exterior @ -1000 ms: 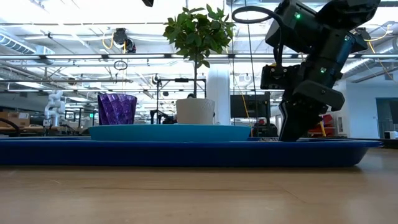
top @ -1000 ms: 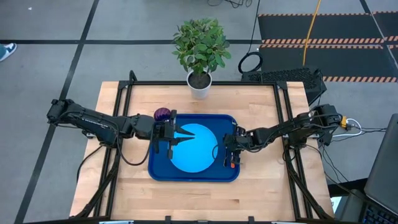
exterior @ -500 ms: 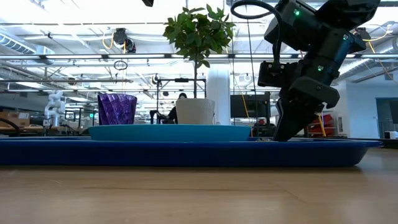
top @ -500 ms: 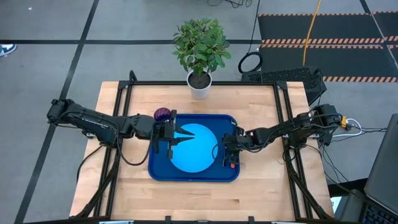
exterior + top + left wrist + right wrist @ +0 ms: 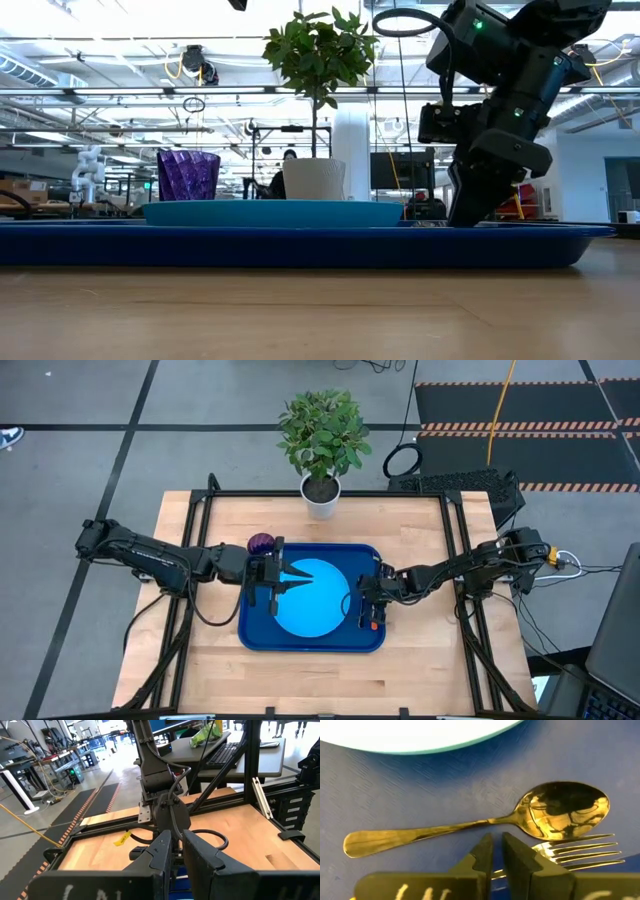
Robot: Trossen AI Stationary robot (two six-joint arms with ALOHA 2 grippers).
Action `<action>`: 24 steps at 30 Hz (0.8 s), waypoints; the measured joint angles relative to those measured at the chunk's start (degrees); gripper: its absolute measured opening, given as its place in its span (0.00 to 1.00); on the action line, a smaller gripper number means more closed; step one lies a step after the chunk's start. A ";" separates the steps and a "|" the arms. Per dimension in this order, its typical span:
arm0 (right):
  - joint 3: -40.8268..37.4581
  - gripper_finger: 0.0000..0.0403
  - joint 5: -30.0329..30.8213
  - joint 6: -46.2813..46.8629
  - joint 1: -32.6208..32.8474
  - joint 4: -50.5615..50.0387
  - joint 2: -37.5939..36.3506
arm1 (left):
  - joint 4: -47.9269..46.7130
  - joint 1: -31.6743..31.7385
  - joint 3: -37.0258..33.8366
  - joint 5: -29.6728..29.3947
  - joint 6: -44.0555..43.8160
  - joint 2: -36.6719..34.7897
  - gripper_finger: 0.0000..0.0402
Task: Pick and place plate/cup/fork/spoon on tray
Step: Put the black spoon on the blue tray to the right of the light blue plate
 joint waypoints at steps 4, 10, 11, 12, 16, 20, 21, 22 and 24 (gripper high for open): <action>0.01 0.08 0.05 0.18 0.00 0.75 0.00 | 0.00 0.01 0.00 -0.01 -0.01 0.01 0.13; 0.04 0.08 0.11 0.19 0.00 1.13 0.00 | -0.02 0.00 0.00 0.00 0.00 0.02 0.13; 0.04 0.08 0.11 0.19 0.00 1.11 0.00 | -0.02 0.01 0.00 0.00 0.00 0.01 0.13; 0.04 0.08 0.13 0.19 0.00 1.11 0.00 | -0.02 0.00 0.00 0.00 0.00 0.02 0.13; 0.04 0.08 0.15 0.21 0.00 1.11 0.00 | -0.02 0.00 0.00 0.00 0.00 0.01 0.13; 0.04 0.08 0.17 0.21 0.00 1.12 0.00 | -0.04 0.00 0.00 0.00 0.03 0.00 0.13; 0.04 0.08 0.17 0.21 -0.01 1.12 0.00 | -0.04 0.00 0.00 0.00 0.00 0.02 0.13; 0.04 0.08 0.17 0.21 0.00 1.11 0.00 | -0.02 0.00 0.00 0.00 0.02 0.00 0.13; 0.04 0.08 0.17 0.21 0.00 1.11 0.00 | -0.04 0.00 0.00 0.00 0.03 0.00 0.13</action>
